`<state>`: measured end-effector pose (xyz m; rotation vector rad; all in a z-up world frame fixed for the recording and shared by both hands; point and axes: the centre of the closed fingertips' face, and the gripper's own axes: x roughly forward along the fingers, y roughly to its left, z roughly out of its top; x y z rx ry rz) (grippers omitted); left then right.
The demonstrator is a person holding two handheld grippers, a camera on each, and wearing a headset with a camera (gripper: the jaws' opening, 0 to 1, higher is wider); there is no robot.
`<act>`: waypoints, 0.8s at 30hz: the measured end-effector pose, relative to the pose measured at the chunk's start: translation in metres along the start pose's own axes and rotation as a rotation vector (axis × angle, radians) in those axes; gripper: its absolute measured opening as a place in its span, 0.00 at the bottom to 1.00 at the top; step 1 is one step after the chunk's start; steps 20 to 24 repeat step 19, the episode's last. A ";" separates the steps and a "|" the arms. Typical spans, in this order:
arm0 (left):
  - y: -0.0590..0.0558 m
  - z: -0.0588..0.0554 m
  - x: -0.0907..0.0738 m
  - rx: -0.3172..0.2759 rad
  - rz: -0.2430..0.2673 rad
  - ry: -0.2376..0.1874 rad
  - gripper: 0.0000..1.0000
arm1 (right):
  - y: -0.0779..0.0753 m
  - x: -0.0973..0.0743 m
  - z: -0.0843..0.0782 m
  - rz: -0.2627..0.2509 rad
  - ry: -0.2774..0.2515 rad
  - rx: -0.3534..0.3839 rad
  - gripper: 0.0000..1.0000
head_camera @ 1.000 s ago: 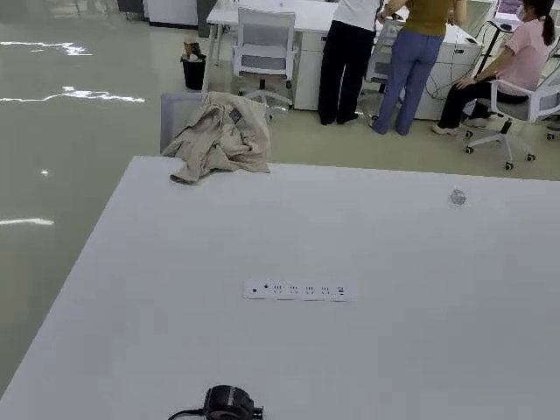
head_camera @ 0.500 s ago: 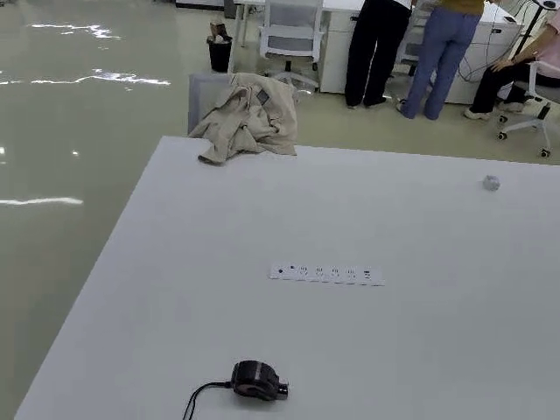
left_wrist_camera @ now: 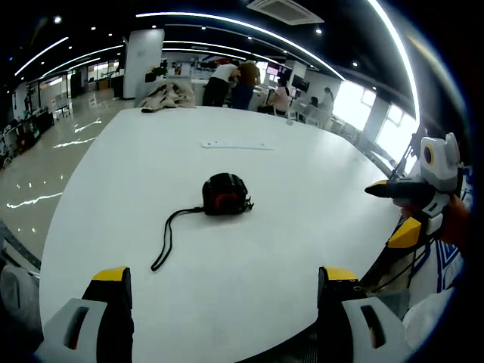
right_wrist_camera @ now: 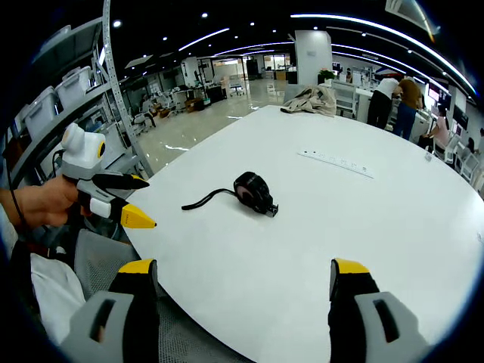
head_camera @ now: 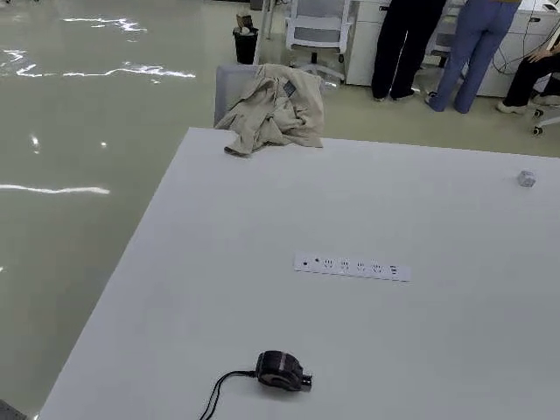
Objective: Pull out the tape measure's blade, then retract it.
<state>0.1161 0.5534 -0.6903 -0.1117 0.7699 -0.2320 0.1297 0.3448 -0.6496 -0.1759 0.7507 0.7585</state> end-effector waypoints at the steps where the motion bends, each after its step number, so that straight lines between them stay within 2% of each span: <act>1: 0.000 0.001 -0.002 0.000 0.002 -0.004 1.00 | 0.000 -0.001 0.000 -0.001 0.001 0.001 0.97; 7: 0.002 -0.001 -0.013 -0.012 0.004 0.009 1.00 | 0.001 -0.010 -0.003 -0.005 0.011 0.005 0.97; 14: 0.003 -0.001 -0.028 -0.026 0.009 0.002 1.00 | 0.003 -0.017 -0.004 -0.006 0.020 0.003 0.97; 24: 0.002 -0.002 -0.031 -0.027 0.008 0.007 1.00 | 0.004 -0.018 -0.003 -0.007 0.017 0.007 0.97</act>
